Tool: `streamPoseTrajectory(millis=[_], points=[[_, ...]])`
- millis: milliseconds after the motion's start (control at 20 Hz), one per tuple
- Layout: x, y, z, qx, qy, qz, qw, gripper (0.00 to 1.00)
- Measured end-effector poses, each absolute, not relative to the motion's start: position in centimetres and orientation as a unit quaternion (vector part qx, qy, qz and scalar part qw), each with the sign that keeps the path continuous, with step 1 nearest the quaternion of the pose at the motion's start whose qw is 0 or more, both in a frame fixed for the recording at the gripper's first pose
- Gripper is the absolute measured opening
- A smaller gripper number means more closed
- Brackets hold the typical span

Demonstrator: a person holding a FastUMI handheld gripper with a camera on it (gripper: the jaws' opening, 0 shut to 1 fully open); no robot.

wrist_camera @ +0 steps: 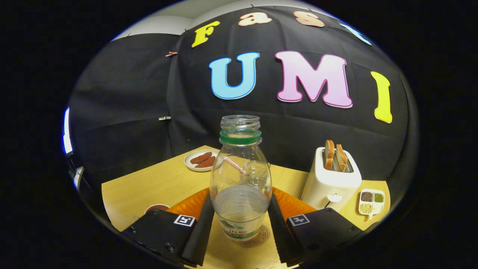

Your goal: Take the bottle from table, then pour the juice into the cup, finally place the bottle on the coaster

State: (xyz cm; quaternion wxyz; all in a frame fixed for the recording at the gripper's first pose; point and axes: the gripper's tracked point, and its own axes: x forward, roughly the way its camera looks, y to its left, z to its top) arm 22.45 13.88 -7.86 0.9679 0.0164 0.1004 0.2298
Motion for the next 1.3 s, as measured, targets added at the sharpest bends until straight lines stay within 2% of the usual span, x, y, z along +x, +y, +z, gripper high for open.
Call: streamPoseTrajectory(millis=[800,1300], points=[[23.8,13.6,-13.8,-0.005,0.114,0.217,0.969,0.75],[23.9,13.9,-13.7,-0.008,0.096,0.223,0.970,0.77]])
